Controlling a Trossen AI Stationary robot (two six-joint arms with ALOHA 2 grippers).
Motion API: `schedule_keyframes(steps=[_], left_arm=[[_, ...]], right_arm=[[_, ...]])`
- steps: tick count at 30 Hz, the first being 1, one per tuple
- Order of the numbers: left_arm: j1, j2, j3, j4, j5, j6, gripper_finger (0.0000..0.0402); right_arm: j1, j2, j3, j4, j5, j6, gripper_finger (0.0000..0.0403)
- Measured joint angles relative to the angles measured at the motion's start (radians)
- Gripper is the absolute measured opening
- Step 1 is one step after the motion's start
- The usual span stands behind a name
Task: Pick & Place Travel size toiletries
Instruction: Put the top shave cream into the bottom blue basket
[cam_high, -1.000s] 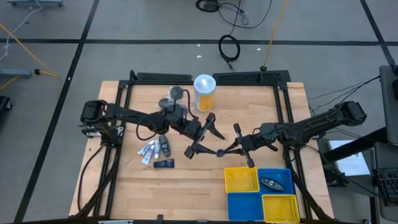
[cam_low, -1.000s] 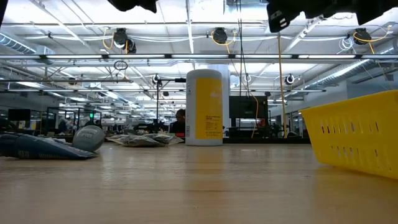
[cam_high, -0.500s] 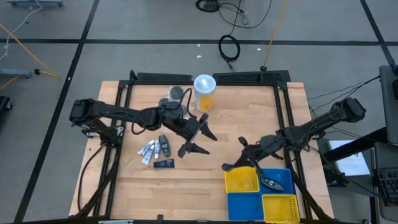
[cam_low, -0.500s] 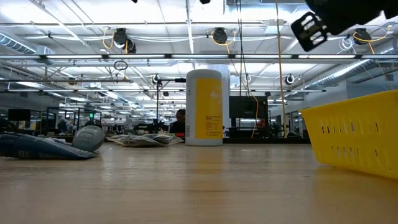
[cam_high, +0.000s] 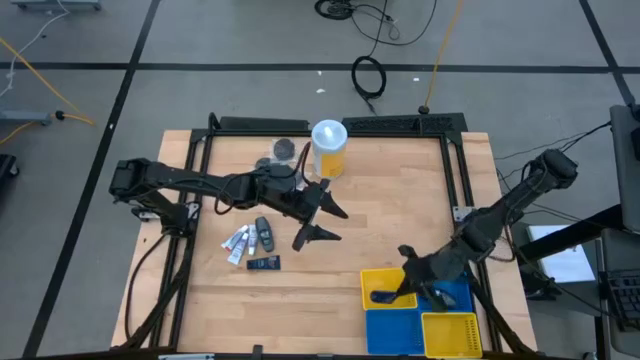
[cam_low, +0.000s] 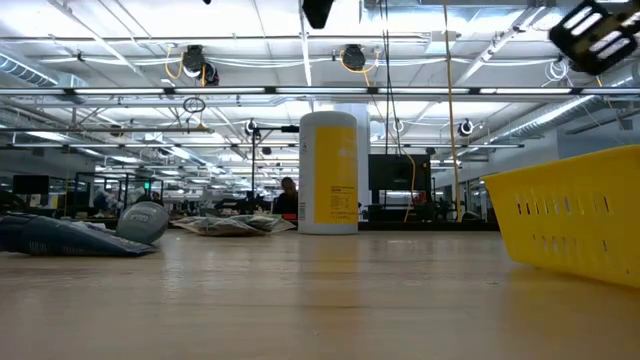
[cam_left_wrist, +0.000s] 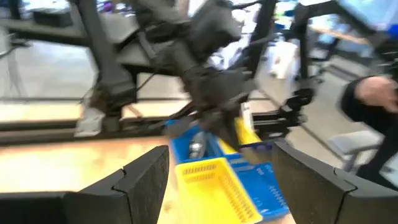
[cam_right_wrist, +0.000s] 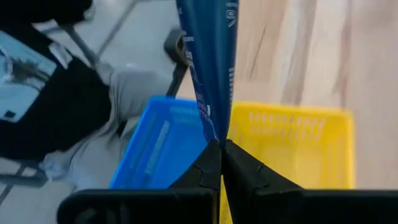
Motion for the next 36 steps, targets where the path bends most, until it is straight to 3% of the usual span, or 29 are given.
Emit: schedule_keyframes(steps=[9, 17, 36], left_arm=[[0.0, 0.0, 0.0, -0.032, -0.086, -0.005, 0.0273], [0.0, 0.0, 0.0, -0.108, -0.103, -0.042, 0.0274], [-0.003, 0.0, 0.0, -0.194, -0.147, -0.041, 0.0274]], right_arm=[[0.107, 0.195, 0.187, -0.226, -0.038, 0.132, 0.0], [0.163, 0.307, 0.268, -0.295, -0.094, 0.308, 0.0], [0.171, 0.334, 0.272, -0.313, -0.137, 0.351, 0.0004]])
